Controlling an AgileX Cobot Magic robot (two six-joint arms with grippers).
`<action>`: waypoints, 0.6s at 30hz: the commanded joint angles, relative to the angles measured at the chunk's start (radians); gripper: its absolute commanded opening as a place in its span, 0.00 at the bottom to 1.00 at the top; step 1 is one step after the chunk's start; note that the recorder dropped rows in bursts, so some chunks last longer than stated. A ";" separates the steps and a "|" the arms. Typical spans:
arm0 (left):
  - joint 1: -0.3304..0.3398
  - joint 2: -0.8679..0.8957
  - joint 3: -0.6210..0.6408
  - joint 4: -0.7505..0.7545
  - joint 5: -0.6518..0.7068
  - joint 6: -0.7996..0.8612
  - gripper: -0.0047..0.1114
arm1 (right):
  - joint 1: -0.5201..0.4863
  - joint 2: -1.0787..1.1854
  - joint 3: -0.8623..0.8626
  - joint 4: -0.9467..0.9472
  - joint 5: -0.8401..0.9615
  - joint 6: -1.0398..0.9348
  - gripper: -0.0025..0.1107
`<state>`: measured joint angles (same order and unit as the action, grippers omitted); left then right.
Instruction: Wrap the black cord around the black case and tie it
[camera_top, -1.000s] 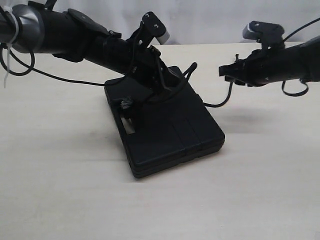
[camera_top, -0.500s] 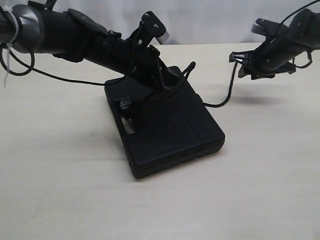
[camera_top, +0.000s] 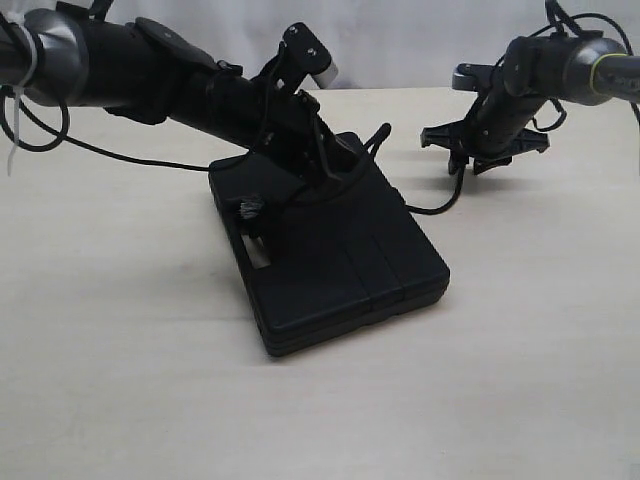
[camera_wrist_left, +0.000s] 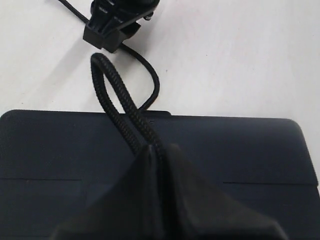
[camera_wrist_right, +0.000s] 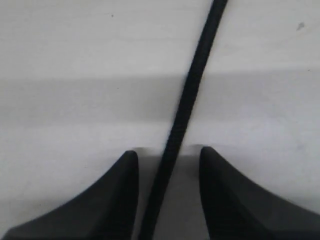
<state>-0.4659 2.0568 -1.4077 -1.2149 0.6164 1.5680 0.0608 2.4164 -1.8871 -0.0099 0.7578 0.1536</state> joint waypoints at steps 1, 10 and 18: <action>0.005 -0.012 -0.001 -0.001 0.000 -0.006 0.04 | -0.005 0.028 -0.004 -0.050 0.062 0.020 0.37; 0.005 -0.012 -0.001 -0.001 0.000 -0.006 0.04 | 0.003 0.103 -0.002 0.197 0.088 -0.270 0.06; 0.005 -0.012 -0.001 -0.001 0.000 -0.006 0.04 | 0.036 0.009 0.161 0.257 -0.203 -0.380 0.06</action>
<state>-0.4659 2.0568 -1.4077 -1.2109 0.6164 1.5680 0.0842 2.4259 -1.8314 0.2148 0.6229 -0.1926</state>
